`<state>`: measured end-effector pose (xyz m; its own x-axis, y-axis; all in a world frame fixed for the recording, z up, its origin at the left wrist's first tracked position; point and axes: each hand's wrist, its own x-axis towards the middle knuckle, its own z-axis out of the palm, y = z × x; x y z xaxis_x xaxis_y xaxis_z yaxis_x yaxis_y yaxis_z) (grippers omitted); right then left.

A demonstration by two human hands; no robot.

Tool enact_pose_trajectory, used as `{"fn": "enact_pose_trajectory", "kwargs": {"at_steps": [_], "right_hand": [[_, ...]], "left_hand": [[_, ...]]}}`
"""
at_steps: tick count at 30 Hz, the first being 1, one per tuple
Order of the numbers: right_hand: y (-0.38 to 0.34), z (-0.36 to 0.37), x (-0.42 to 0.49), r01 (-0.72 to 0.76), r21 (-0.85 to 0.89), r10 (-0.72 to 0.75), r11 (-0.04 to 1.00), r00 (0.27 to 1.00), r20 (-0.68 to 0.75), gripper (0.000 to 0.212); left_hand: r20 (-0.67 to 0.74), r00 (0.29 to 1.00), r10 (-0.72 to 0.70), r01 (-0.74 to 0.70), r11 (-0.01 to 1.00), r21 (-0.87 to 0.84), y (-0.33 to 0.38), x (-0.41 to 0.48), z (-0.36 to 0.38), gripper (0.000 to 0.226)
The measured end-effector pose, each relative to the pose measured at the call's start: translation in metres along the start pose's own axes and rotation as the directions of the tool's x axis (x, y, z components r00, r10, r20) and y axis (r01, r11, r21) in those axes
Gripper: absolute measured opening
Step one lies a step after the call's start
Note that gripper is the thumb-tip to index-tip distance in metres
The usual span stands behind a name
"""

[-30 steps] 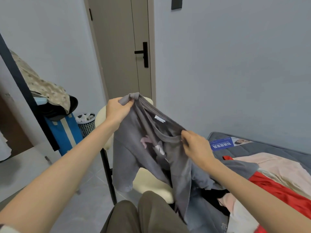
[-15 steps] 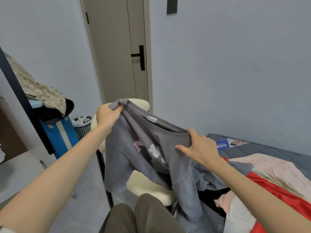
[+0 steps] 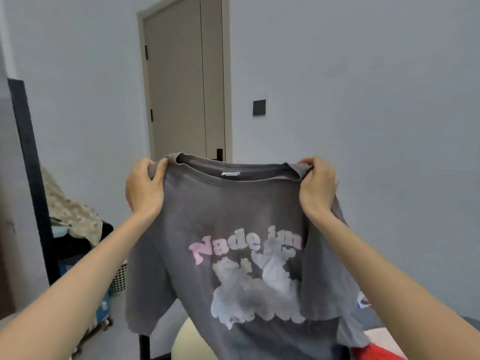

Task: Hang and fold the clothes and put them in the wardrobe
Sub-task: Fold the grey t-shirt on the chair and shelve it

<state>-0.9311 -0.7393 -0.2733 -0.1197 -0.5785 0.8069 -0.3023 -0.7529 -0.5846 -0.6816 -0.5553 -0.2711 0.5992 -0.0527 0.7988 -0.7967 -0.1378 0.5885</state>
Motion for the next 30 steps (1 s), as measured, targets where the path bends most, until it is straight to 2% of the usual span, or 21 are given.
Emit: {"fn": "enact_pose_trajectory", "kwargs": {"at_steps": [2,5,8,12,16,19,23,27,30], "right_hand": [[-0.025,-0.005,0.022,0.076,-0.044,-0.08,0.996,0.99,-0.118,0.035],[-0.054,-0.016,0.048,0.148,-0.065,-0.157,0.987,0.973,-0.169,0.034],[-0.08,-0.03,0.067,0.192,-0.033,-0.194,0.981,0.958,-0.21,0.029],[-0.111,-0.056,0.087,0.261,0.034,-0.234,0.965,0.909,-0.343,0.015],[-0.123,-0.067,0.084,0.359,-0.029,-0.346,0.933,0.871,-0.349,0.015],[-0.109,-0.06,0.072,0.334,-0.064,-0.34,0.94,0.913,-0.227,0.017],[-0.056,-0.04,0.041,0.331,-0.194,-0.327,0.923,0.943,0.056,0.02],[0.017,-0.018,-0.004,0.35,-0.268,-0.266,0.898,0.915,0.304,0.024],[0.072,-0.001,-0.039,0.334,-0.335,-0.149,0.881,0.868,0.473,0.025]], "left_hand": [[-0.1,0.989,0.108,-0.111,0.993,-0.028,0.013,0.024,-0.013,0.046],[-0.224,0.951,0.211,-0.223,0.974,-0.029,0.033,0.053,-0.033,0.043],[-0.297,0.923,0.245,-0.27,0.962,-0.048,0.055,0.073,-0.052,0.042],[-0.387,0.885,0.259,-0.299,0.953,-0.046,0.086,0.087,-0.075,0.037],[-0.429,0.874,0.228,-0.295,0.95,-0.097,0.103,0.084,-0.08,0.035],[-0.338,0.907,0.251,-0.3,0.949,-0.1,0.092,0.071,-0.067,0.036],[-0.103,0.961,0.258,-0.261,0.965,-0.022,0.048,0.031,-0.035,0.041],[0.132,0.964,0.23,-0.24,0.968,0.071,-0.007,-0.023,-0.002,0.043],[0.297,0.94,0.169,-0.212,0.97,0.119,-0.044,-0.059,0.026,0.045]]}}
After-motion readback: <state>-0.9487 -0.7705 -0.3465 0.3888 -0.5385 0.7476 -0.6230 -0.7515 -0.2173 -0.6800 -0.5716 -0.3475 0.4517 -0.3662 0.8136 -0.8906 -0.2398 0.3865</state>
